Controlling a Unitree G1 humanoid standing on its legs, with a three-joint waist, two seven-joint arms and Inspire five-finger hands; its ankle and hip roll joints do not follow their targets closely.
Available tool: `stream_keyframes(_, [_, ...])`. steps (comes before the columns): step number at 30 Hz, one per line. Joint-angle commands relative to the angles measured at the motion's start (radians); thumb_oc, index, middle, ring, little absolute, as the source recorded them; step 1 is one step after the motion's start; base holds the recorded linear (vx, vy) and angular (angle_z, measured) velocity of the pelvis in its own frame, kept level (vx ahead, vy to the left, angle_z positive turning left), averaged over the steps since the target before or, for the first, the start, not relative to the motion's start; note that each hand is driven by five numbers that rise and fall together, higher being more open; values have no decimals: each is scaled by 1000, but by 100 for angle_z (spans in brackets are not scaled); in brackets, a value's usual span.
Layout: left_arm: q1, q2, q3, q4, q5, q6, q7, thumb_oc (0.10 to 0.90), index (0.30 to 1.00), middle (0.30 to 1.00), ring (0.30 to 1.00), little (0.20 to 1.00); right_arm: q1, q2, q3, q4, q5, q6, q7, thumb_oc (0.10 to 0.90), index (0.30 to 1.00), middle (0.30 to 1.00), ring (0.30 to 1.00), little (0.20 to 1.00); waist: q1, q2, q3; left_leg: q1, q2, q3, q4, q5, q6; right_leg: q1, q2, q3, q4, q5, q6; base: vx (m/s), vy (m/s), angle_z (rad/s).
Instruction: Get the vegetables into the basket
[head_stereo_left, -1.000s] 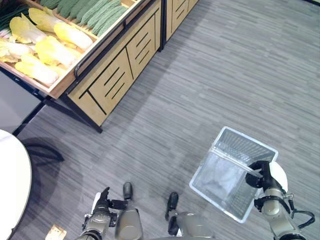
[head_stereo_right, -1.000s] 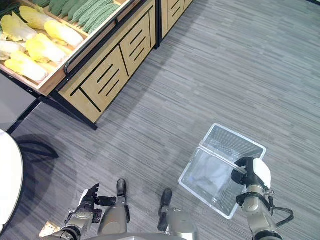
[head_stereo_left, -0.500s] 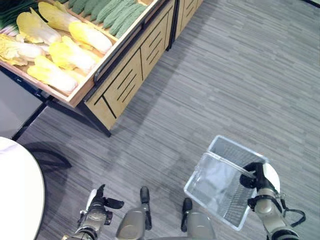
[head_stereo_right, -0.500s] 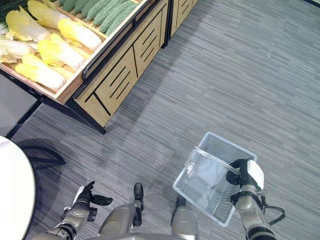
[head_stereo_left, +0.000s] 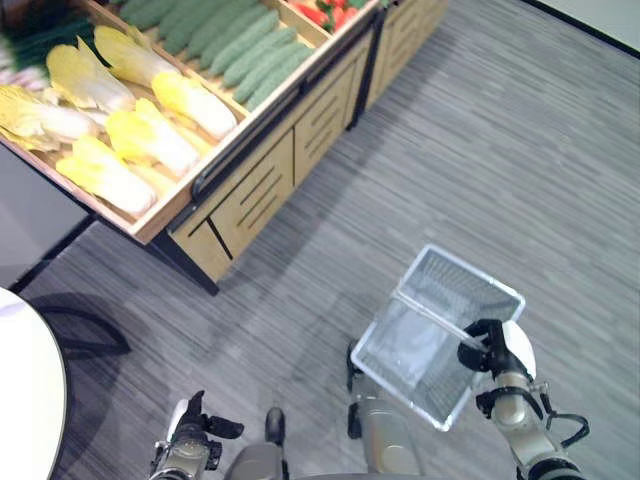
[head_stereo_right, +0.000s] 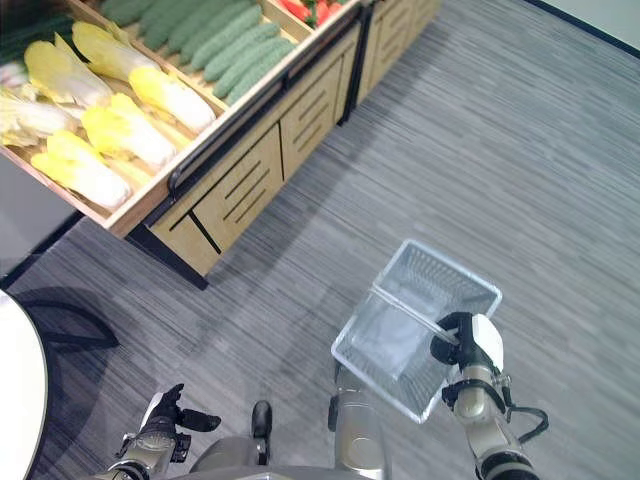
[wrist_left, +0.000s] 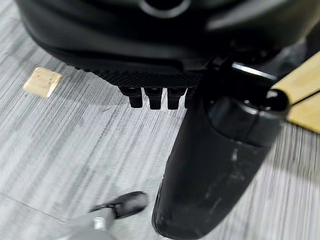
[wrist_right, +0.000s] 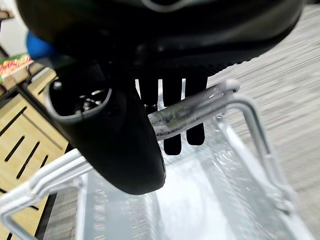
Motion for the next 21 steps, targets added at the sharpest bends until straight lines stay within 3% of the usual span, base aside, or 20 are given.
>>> stream_keyframes(1, [-16, 17, 29, 1, -3, -19, 8, 900, 1000, 1000, 1000, 1000, -63, -133, -79, -118, -15, -66, -54, 400, 300, 300, 300, 300, -11, -5, -7, -38, 30, 26, 126, -31, -29, 3, -6, -18, 102, -17, 70, 200, -252, 8])
stream_keyframes(3, [-12, 9, 26, 1, -2, -16, 6, 900, 1000, 1000, 1000, 1000, -45, -151, -96, -138, -17, -70, -52, 400, 300, 300, 300, 300, -16, 6, -15, -42, 56, 14, 151, -1, -50, 12, 11, -38, 119, -48, 51, 225, -272, 25])
stream_keyframes(4, [-18, 2, 23, 8, -1, -13, 4, 900, 1000, 1000, 1000, 1000, -36, -164, -104, -140, -12, -76, -55, 400, 300, 300, 300, 300, -16, 13, -14, -67, 63, -6, 220, 52, -69, 30, 29, -39, 125, -70, 27, 189, -223, 32])
stream_keyframes(5, [-18, 1, 22, 8, -1, -13, 4, 900, 1000, 1000, 1000, 1000, -36, -165, -105, -140, -12, -76, -55, 400, 300, 300, 300, 300, -18, 14, -14, -70, 64, -9, 224, 50, -69, 29, 29, -41, 126, -71, 26, 267, -388, 38])
stream_keyframes(6, [-42, -4, 10, -2, -12, -13, 7, 900, 1000, 1000, 1000, 1000, -19, -185, -126, -137, 1, -79, -66, 400, 300, 300, 300, 300, -12, -1, 9, -178, 52, -14, 425, 115, -80, 69, 28, -51, 134, -107, -9, 234, -378, 64])
stream_keyframes(7, [-61, -11, -10, -18, -19, -12, 12, 900, 1000, 1000, 1000, 1000, 0, -188, -145, -134, 14, -74, -75, 400, 300, 300, 300, 300, -10, -8, 22, -249, 54, 24, 445, 114, -69, 103, 18, -70, 128, -124, -16, 235, -376, 62])
stream_keyframes(8, [-61, -11, -10, -18, -19, -12, 12, 900, 1000, 1000, 1000, 1000, 0, -188, -145, -134, 14, -74, -75, 400, 300, 300, 300, 300, -10, -8, 22, -250, 54, 24, 446, 114, -69, 103, 18, -70, 128, -124, -16, 135, -173, 59])
stream_keyframes(9, [-66, -12, -16, -20, -20, -12, 14, 900, 1000, 1000, 1000, 1000, 7, -186, -152, -136, 18, -72, -78, 400, 300, 300, 300, 300, -6, -11, 27, -284, 48, 36, 441, 106, -63, 118, 14, -74, 123, -128, -16, 148, -79, 31])
stream_keyframes(11, [-68, -12, -26, -24, -16, -11, 25, 900, 1000, 1000, 1000, 1000, 12, -177, -160, -129, 28, -70, -94, 400, 300, 300, 300, 300, -1, -10, 19, -356, 60, 68, 320, 94, -51, 144, 10, -85, 115, -154, -6, 260, -30, 22])
stream_keyframes(12, [-66, -12, -27, -20, -9, -9, 30, 900, 1000, 1000, 1000, 1000, 14, -171, -157, -122, 30, -71, -99, 400, 300, 300, 300, 300, 2, -1, 12, -362, 79, 74, 240, 116, -52, 154, 17, -84, 118, -168, -1, 392, 136, 7])
stream_keyframes(13, [-58, -12, -30, -20, -1, -7, 35, 900, 1000, 1000, 1000, 1000, 18, -169, -150, -105, 24, -67, -107, 400, 300, 300, 300, 300, 12, 16, 2, -357, 107, 82, 112, 197, -63, 182, 30, -73, 126, -199, 3, 314, 125, -4])
stream_keyframes(16, [-47, -7, -31, -16, 8, -6, 36, 900, 1000, 1000, 1000, 1000, 22, -161, -142, -97, 18, -66, -103, 400, 300, 300, 300, 300, 27, 20, -14, -351, 113, 58, 70, 226, -70, 230, 36, -46, 140, -229, 6, 390, 183, -54])
stream_keyframes(21, [-48, 1, -42, -10, 31, -7, 30, 900, 1000, 1000, 1000, 1000, 28, -139, -145, -84, 15, -61, -95, 400, 300, 300, 300, 300, 27, 2, -26, -322, 69, 97, 94, 175, -39, 253, -8, -21, 166, -227, 36, 239, 233, -59])
